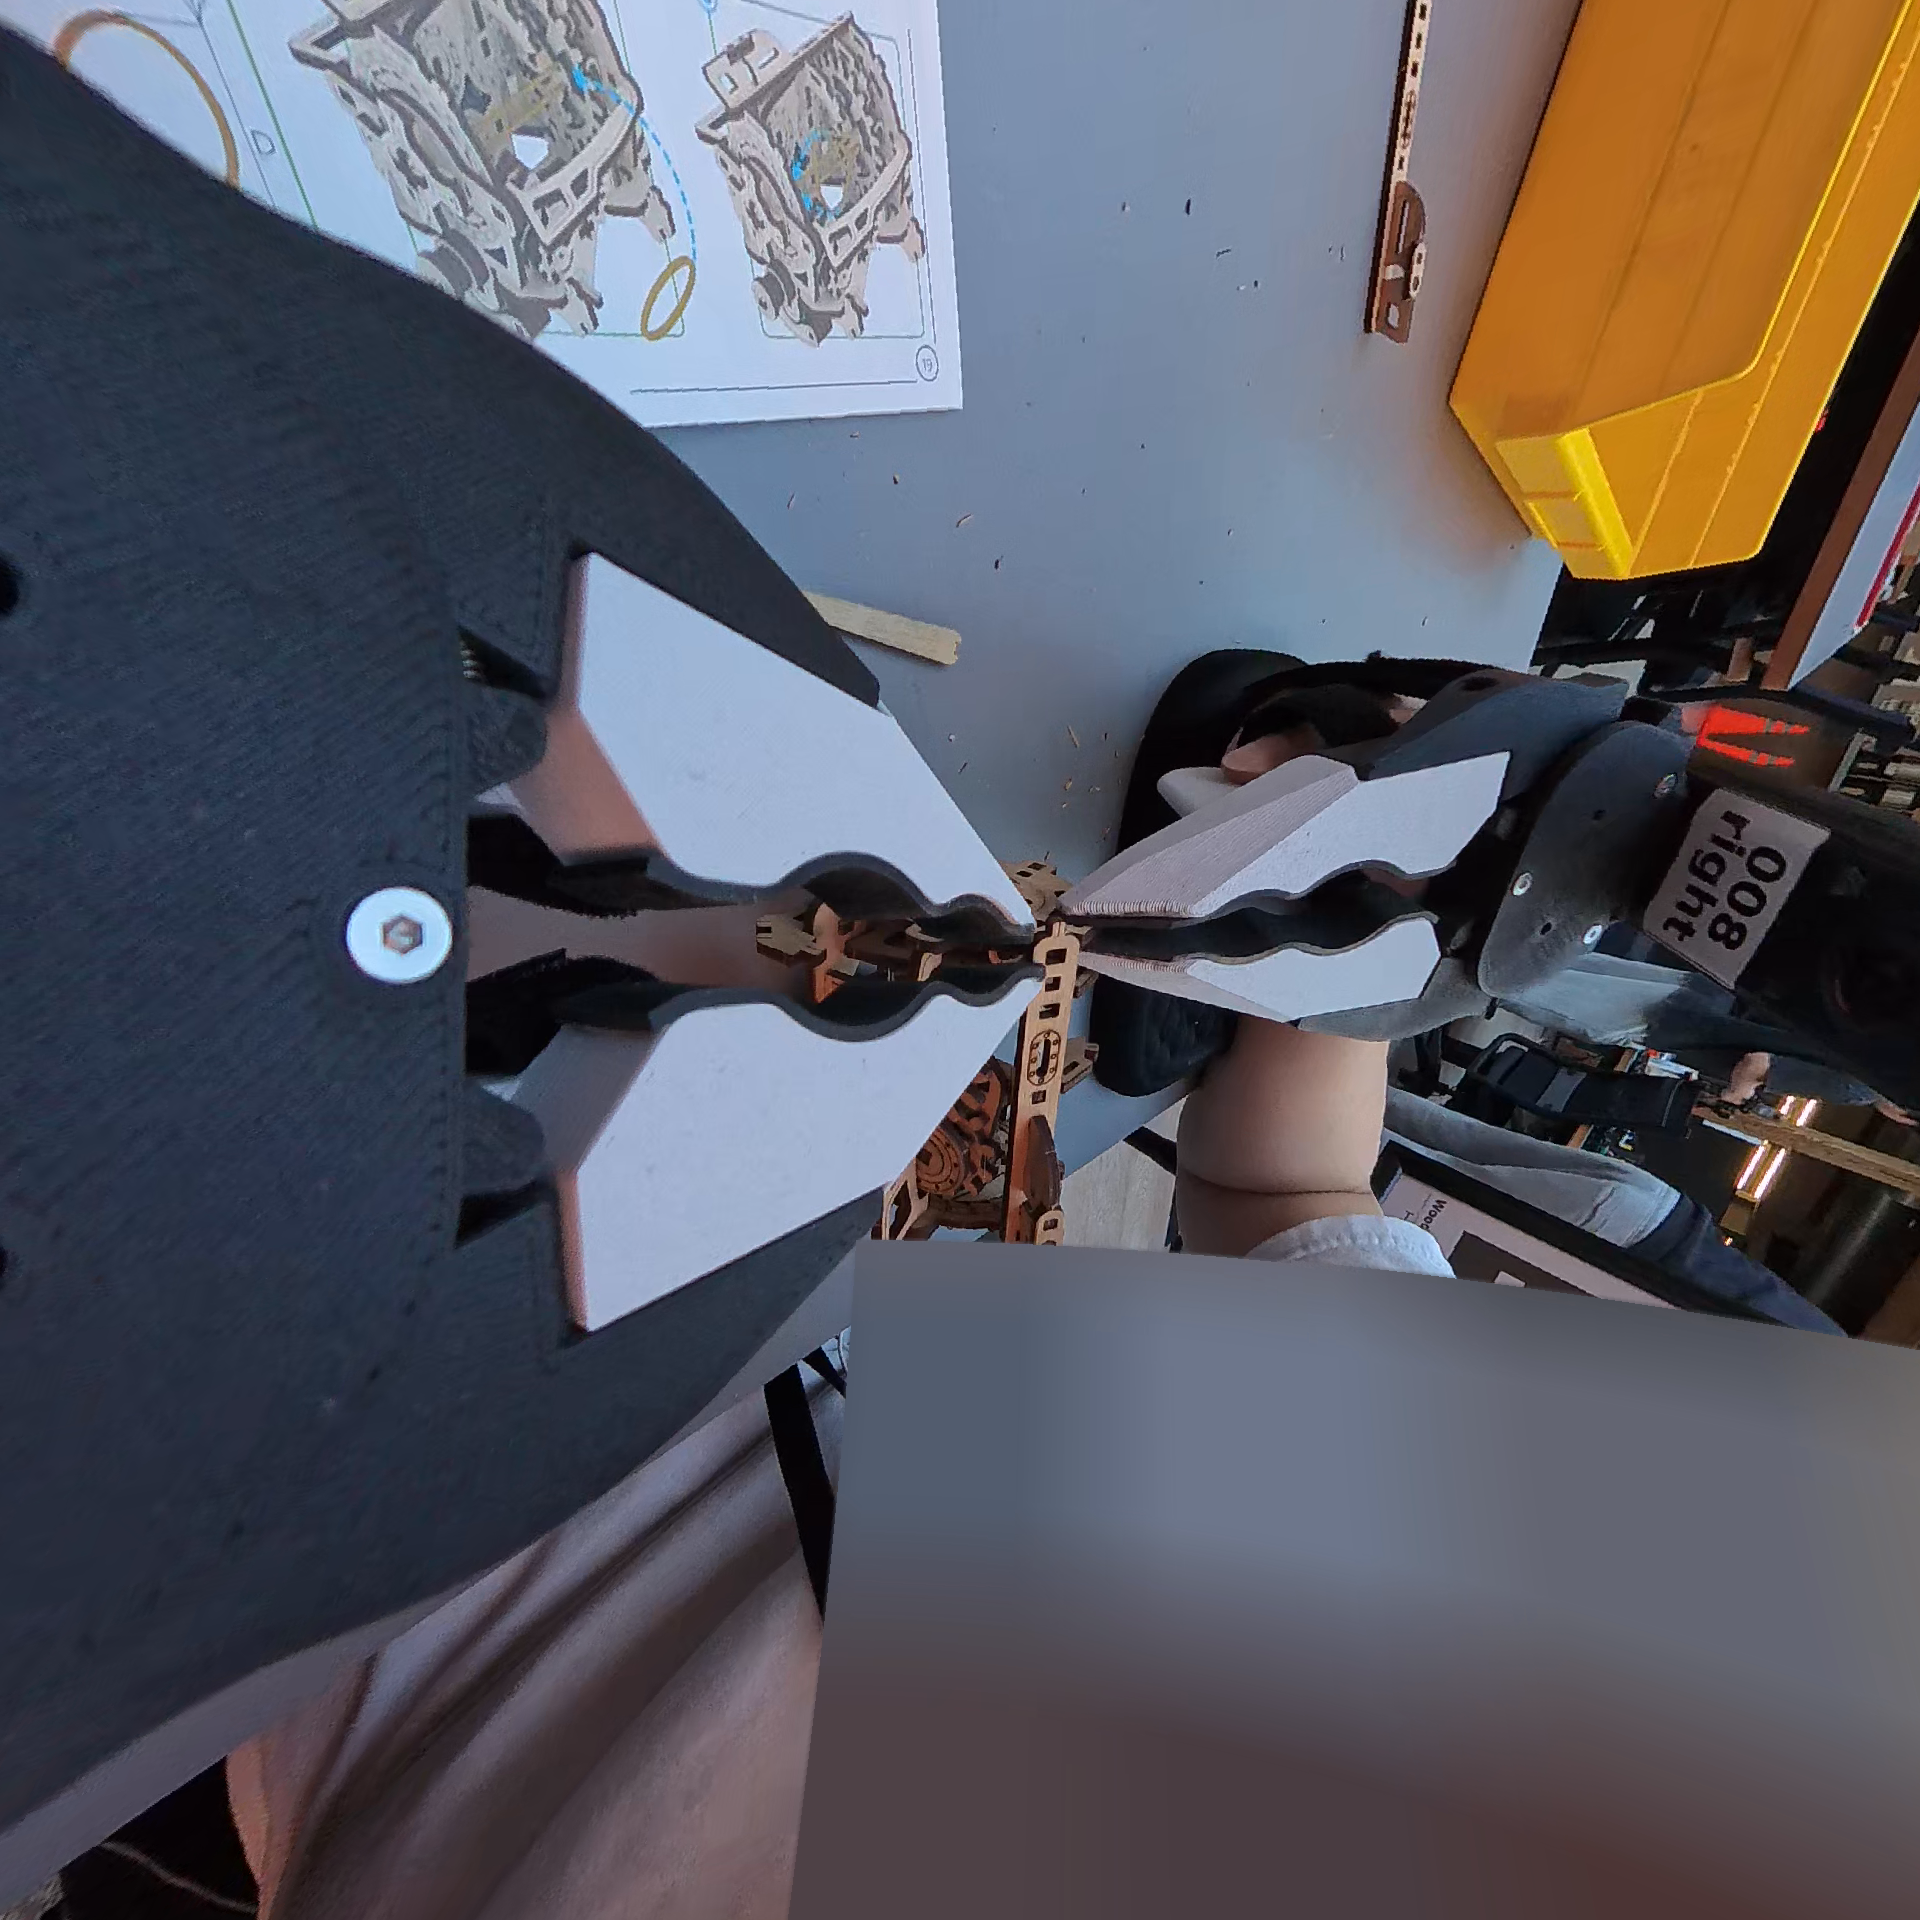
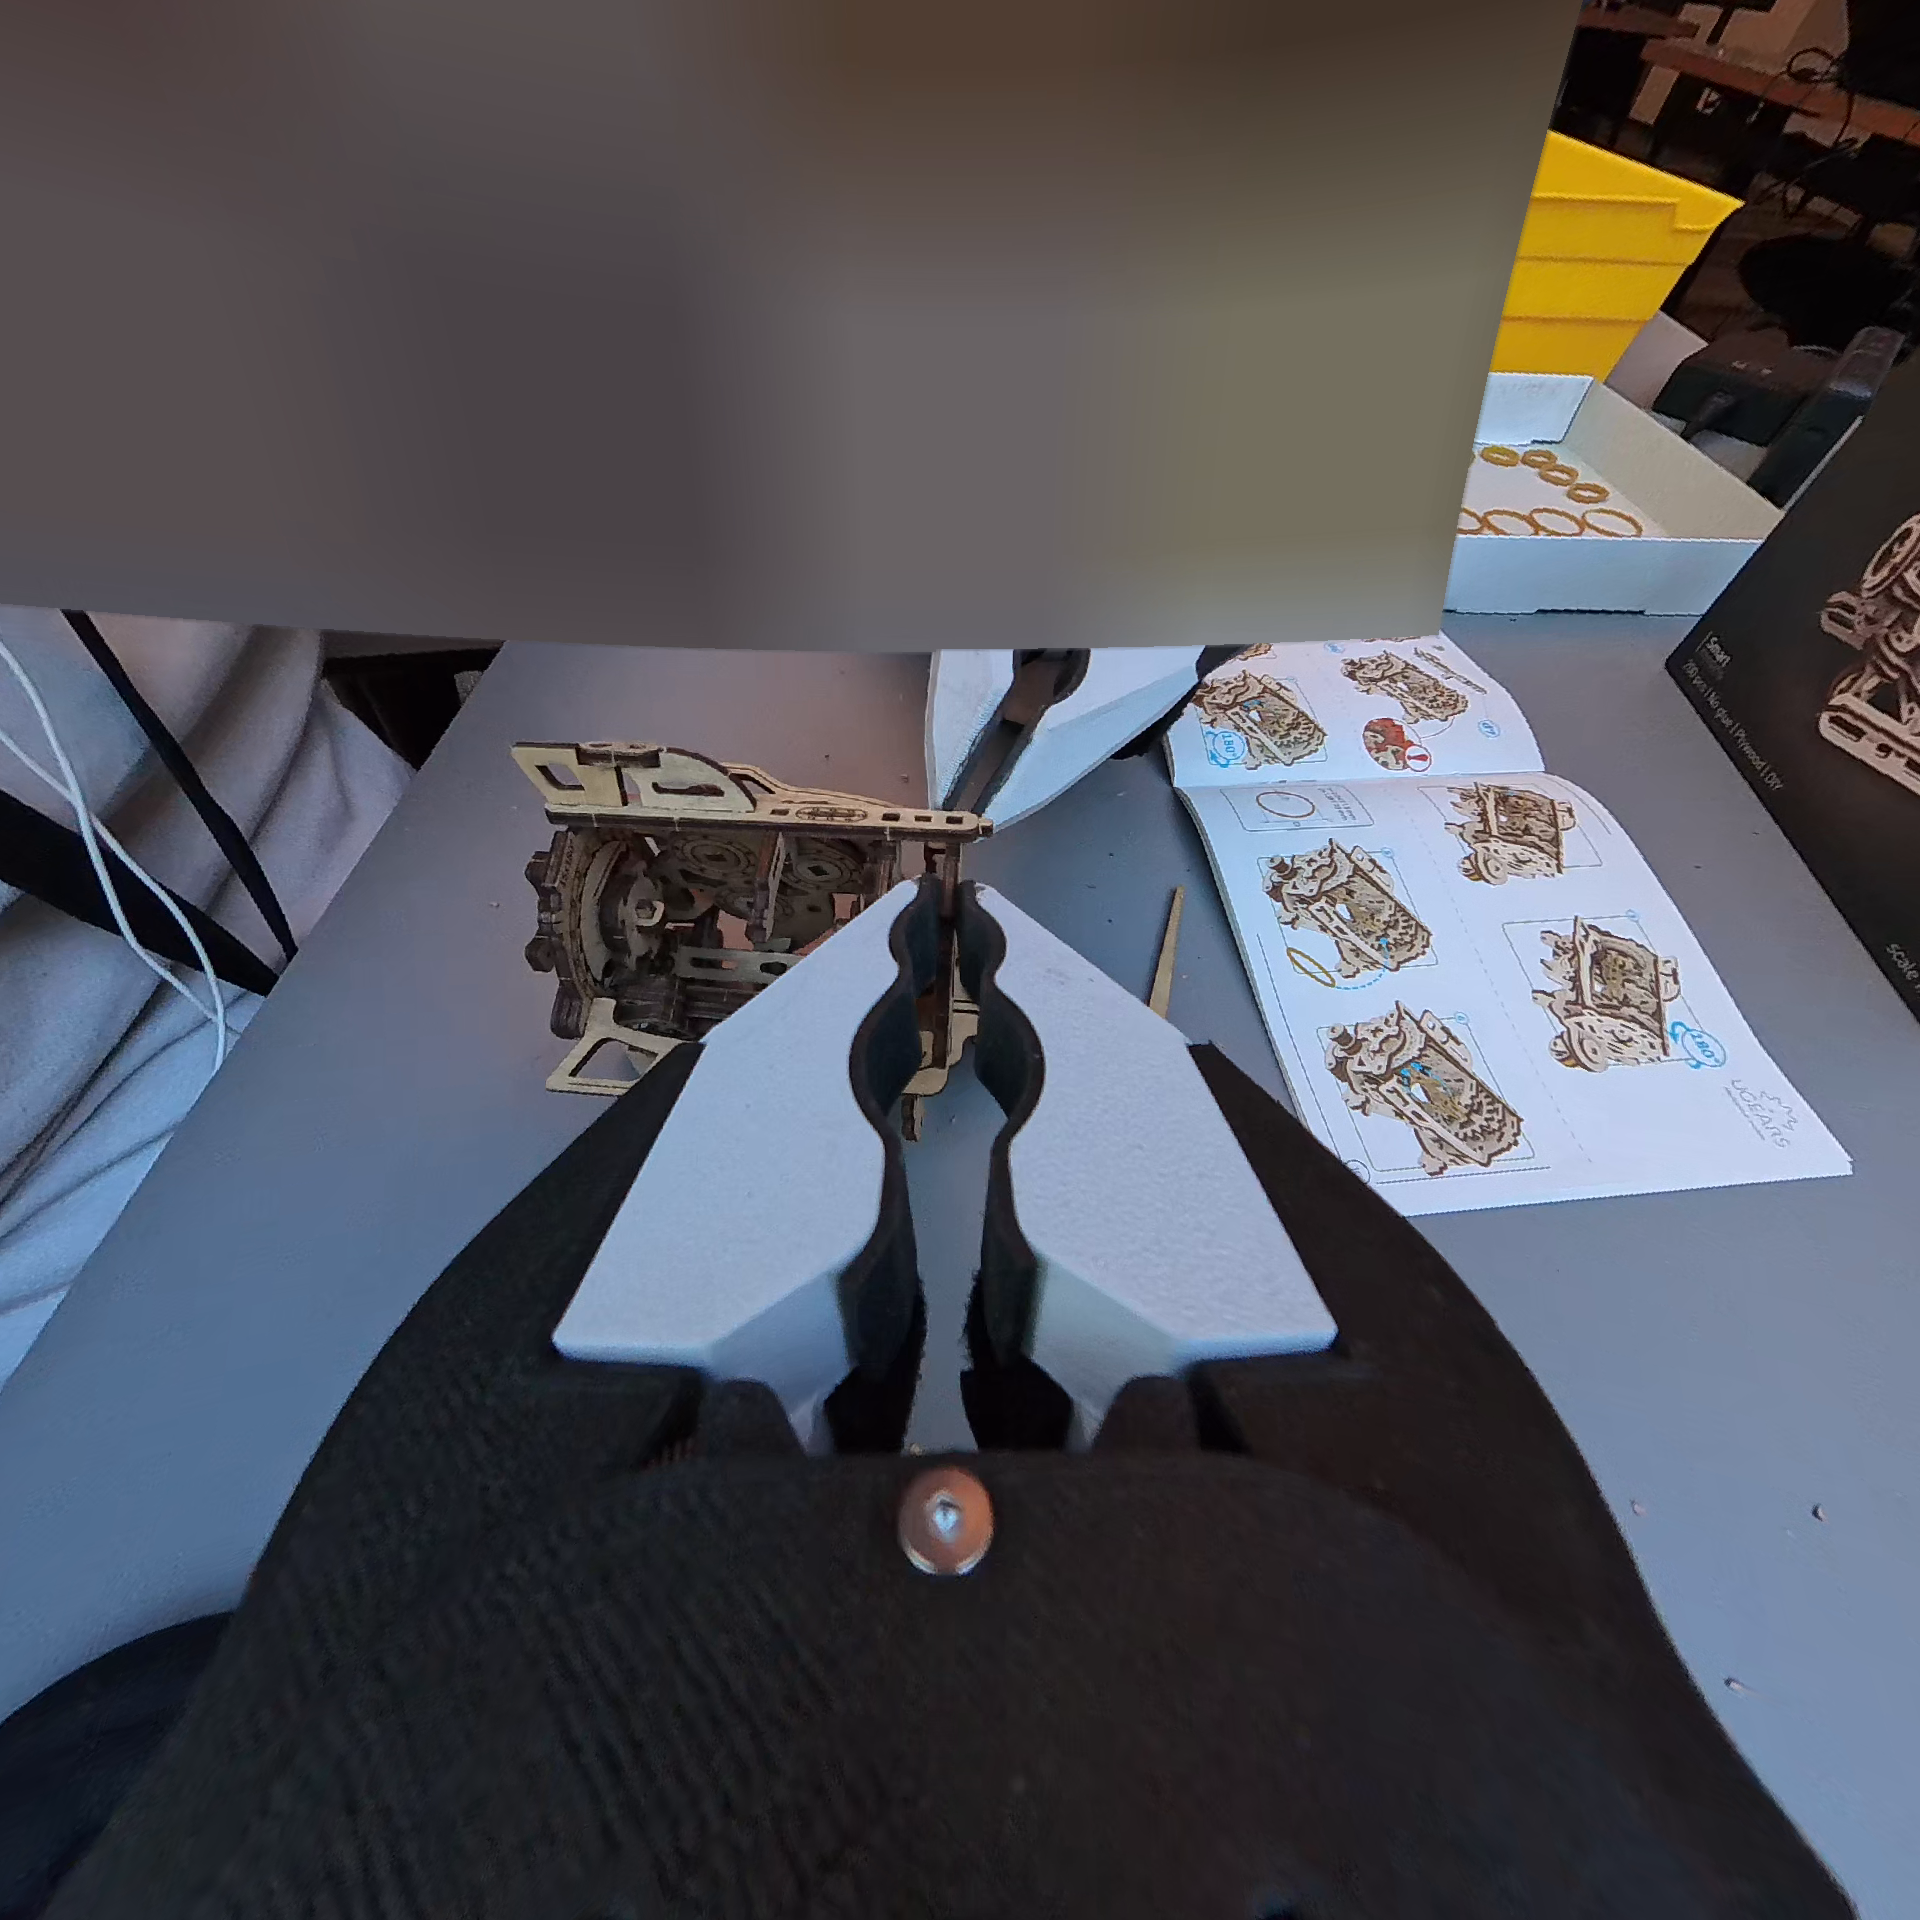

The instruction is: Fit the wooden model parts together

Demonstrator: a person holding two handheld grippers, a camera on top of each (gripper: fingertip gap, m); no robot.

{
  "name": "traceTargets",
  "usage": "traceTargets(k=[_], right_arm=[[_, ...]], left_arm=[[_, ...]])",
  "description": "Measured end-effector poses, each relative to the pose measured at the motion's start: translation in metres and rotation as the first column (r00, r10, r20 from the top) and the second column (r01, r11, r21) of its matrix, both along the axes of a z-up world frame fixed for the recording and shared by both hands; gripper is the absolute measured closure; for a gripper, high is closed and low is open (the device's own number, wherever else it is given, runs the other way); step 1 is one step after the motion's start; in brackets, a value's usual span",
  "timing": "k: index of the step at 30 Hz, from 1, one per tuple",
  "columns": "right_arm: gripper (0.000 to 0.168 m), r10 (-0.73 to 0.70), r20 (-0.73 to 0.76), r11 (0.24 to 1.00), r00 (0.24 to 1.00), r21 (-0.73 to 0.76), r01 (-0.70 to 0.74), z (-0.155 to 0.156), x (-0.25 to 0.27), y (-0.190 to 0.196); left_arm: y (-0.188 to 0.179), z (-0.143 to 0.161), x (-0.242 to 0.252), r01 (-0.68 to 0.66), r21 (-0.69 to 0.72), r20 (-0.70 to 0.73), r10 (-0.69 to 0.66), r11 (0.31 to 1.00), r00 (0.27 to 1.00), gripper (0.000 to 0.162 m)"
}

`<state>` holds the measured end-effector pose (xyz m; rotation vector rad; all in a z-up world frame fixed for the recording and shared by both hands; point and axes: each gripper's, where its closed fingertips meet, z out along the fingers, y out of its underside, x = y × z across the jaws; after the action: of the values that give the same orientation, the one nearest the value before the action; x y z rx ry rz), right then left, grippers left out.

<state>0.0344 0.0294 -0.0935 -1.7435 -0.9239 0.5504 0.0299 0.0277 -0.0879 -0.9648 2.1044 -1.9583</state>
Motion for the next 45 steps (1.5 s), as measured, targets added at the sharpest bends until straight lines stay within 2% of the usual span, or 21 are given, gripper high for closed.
traceTargets(k=[21, 31, 38, 45], right_arm=[[0.167, -0.033, 0.093, 0.999, 0.995, 0.001, 0.033, -0.0002, -0.0020, 0.0007], [0.167, -0.058, 0.149, 0.998, 0.987, 0.003, 0.058, -0.0002, -0.0034, 0.0011], [0.167, -0.070, 0.167, 0.998, 0.984, 0.008, 0.070, -0.0004, -0.0018, 0.0008], [0.167, -0.072, 0.166, 0.997, 0.984, 0.017, 0.070, -0.0003, -0.0017, 0.0004]], left_arm=[[0.0001, 0.0002, -0.0011, -0.027, -0.030, -0.033, 0.026, 0.999, 0.999, 0.162], [0.0004, 0.0001, -0.0016, -0.051, -0.049, -0.100, 0.046, 0.997, 0.994, 0.162], [0.0008, 0.0004, 0.0004, -0.106, -0.139, -0.215, 0.074, 0.985, 0.974, 0.161], [0.0016, 0.0009, 0.0006, -0.109, -0.248, -0.283, 0.035, 0.963, 0.959, 0.160]])
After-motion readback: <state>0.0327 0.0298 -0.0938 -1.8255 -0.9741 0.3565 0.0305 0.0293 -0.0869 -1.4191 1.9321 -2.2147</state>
